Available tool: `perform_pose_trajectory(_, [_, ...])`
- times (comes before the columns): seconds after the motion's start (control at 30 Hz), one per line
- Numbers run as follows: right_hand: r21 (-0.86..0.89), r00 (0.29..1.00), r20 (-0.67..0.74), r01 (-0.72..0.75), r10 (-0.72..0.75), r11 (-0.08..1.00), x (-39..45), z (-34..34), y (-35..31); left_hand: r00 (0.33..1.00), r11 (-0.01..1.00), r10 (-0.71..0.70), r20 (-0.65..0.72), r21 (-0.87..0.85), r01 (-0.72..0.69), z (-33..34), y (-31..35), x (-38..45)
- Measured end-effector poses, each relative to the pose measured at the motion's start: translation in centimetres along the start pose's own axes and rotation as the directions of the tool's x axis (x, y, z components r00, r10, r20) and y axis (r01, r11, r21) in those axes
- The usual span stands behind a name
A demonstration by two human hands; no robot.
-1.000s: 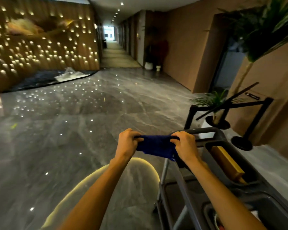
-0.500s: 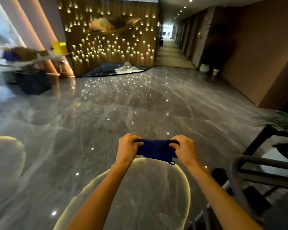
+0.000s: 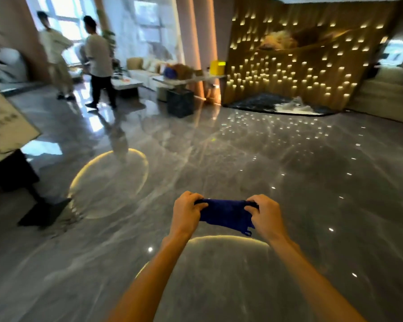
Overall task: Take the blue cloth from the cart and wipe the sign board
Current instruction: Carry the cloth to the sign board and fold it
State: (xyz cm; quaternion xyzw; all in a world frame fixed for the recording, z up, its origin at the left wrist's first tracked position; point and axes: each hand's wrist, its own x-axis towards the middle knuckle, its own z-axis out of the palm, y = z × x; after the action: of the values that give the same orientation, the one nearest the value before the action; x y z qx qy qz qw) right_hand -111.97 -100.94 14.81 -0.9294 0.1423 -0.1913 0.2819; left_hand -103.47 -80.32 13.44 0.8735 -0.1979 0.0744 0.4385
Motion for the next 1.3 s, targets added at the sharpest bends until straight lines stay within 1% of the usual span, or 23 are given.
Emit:
perform_pose_trajectory(0.17, [0.085,0.984,0.107,0.137,-0.146,0.987,4.7,5.2,-4.0,0.983,0.99,-0.138,-0.122,0.024,0.142,-4.3,-3.8,1.2])
perform_pose_trajectory(0.27, [0.125,0.956,0.153,0.233,-0.25,0.964,7.9,7.9,-6.3,0.956,0.977,-0.198,-0.216,0.031,0.209,-6.4,-5.6,2.4])
perform_pose_trajectory(0.33, [0.157,0.932,0.172,0.293,-0.319,0.943,10.2,9.5,-7.8,0.932,0.97,-0.224,-0.285,0.03,0.243,-7.4,-6.6,3.4])
perform_pose_trajectory(0.47, [0.185,0.885,0.216,0.378,-0.413,0.907,14.5,12.5,-9.8,0.883,0.947,-0.288,-0.37,0.026,0.32,-8.4,-8.4,5.3])
perform_pose_trajectory(0.6, [0.24,0.834,0.27,0.426,-0.482,0.872,17.9,15.2,-11.2,0.817,0.914,-0.356,-0.453,0.014,0.406,-9.0,-9.5,7.0])
perform_pose_trajectory(0.67, [0.276,0.807,0.283,0.448,-0.518,0.85,19.2,16.2,-11.9,0.785,0.904,-0.377,-0.492,-0.01,0.427,-9.2,-9.8,7.7])
perform_pose_trajectory(0.8, [0.32,0.772,0.274,0.489,-0.573,0.812,21.7,18.3,-13.7,0.735,0.881,-0.445,-0.512,-0.107,0.46,-9.6,-10.6,9.4])
perform_pose_trajectory(0.93, [0.35,0.738,0.308,0.499,-0.6,0.793,24.1,21.0,-15.5,0.69,0.855,-0.503,-0.52,-0.186,0.483,-10.2,-12.8,11.0])
perform_pose_trajectory(1.0, [0.365,0.725,0.319,0.5,-0.61,0.785,25.2,22.6,-16.6,0.676,0.845,-0.516,-0.526,-0.181,0.503,-10.7,-14.5,11.9])
perform_pose_trajectory(1.07, [0.37,0.721,0.323,0.501,-0.614,0.783,26.2,24.4,-17.9,0.677,0.836,-0.526,-0.515,-0.166,0.523,-11.4,-16.2,12.9])
perform_pose_trajectory(1.2, [0.35,0.73,0.335,0.49,-0.596,0.798,28.5,28.1,-20.3,0.669,0.83,-0.519,-0.532,-0.127,0.543,-13.4,-20.0,15.5])
perform_pose_trajectory(1.3, [0.317,0.733,0.352,0.492,-0.582,0.811,31.0,30.9,-22.6,0.666,0.836,-0.512,-0.543,-0.134,0.533,-15.1,-23.1,18.0])
